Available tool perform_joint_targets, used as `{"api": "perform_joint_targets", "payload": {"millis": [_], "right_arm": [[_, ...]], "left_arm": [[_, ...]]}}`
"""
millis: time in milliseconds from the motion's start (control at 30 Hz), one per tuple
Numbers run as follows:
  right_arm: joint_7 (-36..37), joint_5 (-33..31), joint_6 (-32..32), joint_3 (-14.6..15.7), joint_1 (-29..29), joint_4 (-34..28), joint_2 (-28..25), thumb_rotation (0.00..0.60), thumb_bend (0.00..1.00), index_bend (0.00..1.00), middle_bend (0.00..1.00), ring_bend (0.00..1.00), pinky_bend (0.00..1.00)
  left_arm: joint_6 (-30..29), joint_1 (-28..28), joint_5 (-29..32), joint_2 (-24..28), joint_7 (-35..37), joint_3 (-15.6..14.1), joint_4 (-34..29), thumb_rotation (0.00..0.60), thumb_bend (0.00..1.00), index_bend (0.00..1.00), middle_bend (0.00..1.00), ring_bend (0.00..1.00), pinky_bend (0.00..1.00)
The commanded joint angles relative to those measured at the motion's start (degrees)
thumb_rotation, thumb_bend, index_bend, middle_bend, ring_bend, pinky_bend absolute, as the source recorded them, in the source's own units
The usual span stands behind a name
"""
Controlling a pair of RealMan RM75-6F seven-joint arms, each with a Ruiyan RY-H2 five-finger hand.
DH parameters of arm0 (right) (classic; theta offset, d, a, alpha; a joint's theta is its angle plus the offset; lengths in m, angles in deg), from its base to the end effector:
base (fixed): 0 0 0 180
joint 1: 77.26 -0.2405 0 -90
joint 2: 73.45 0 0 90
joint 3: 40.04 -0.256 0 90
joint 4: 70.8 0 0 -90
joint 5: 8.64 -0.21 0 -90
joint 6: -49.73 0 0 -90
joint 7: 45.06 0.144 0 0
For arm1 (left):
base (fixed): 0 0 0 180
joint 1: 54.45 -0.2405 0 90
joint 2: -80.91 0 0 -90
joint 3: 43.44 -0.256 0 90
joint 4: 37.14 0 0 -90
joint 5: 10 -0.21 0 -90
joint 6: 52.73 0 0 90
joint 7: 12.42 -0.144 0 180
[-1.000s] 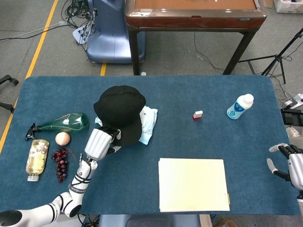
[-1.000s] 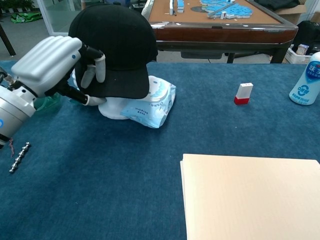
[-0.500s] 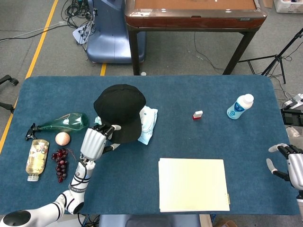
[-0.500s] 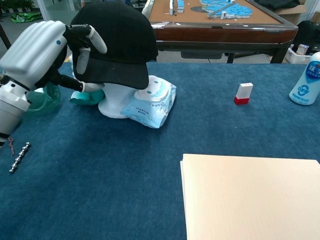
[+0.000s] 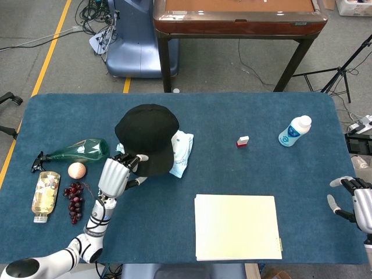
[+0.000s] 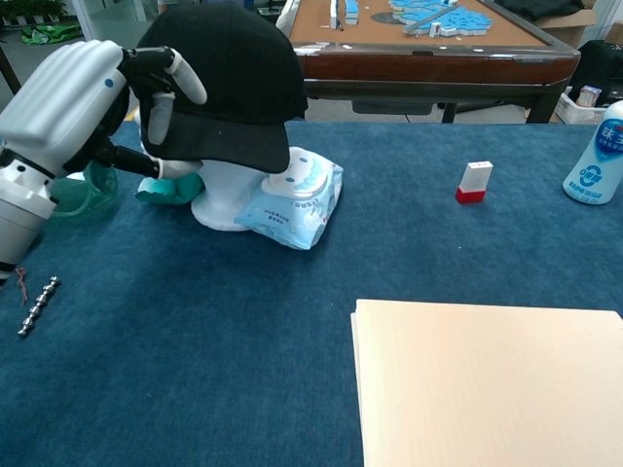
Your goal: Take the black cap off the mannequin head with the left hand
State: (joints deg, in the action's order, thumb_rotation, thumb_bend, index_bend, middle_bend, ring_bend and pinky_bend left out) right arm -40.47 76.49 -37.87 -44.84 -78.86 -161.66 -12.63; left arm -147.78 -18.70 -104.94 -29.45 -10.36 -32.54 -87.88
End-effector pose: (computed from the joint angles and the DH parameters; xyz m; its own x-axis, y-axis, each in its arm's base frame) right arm -0.3259 -0.1701 0.1921 0.3974 0.0597 0.9157 -0.9173 0.0541 0.3945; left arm -0.1459 0.3154 -0.0112 0.1003 -0.3605 0.9274 0.7907 -0.5369 -0.2942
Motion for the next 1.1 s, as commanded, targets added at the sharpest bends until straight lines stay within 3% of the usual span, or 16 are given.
{"api": "perform_joint_targets", "payload": {"millis": [33,333,600,800,1100], "right_arm": [[-0.04,-0.01,0.03,0.0,-0.01,0.0,0.0,0.6,0.35,0.44,0.44,0.38,0.45],[-0.18,-0.12,0.15,-0.03,-0.05,0.03,0.04,0.6,0.36,0.44,0.44,0.38,0.45],[-0.08,-0.12,0.15,-0.02,-0.03,0.06,0.02,0.6,0.36,0.44,0.44,0.38,0.45],[-0.26,-0.17,0.24,-0.02,-0.06,0.05,0.07,0.6,0.35,0.44,0.44,0.38,0.45],[-0.46,-0.15,0.18,-0.01,-0.04,0.0,0.14,0.6,0.36,0.44,0.44,0.38,0.45]], "left_arm": [[0.03,-0.06,0.1,0.15,0.04,-0.13,-0.09,0.6,0.16,0.39,0.74,0.61,0.78],[-0.42,-0.21,0.15,0.52,0.38,-0.52,-0.19,0.6,0.3,0.41,0.74,0.61,0.78],[-2.23,-0.33,-0.42,0.46,1.59,-0.72,0.76,0.6,0.41,0.51,0.74,0.61,0.78],[-4.14,-0.06,-1.36,0.59,2.52,-0.76,1.88,0.6,0.43,0.57,0.74,0.61,0.78],[-6.13,1.28,-2.67,1.63,1.91,-0.26,2.17,0.6,0.44,0.58,0.72,0.61,0.78]]}}
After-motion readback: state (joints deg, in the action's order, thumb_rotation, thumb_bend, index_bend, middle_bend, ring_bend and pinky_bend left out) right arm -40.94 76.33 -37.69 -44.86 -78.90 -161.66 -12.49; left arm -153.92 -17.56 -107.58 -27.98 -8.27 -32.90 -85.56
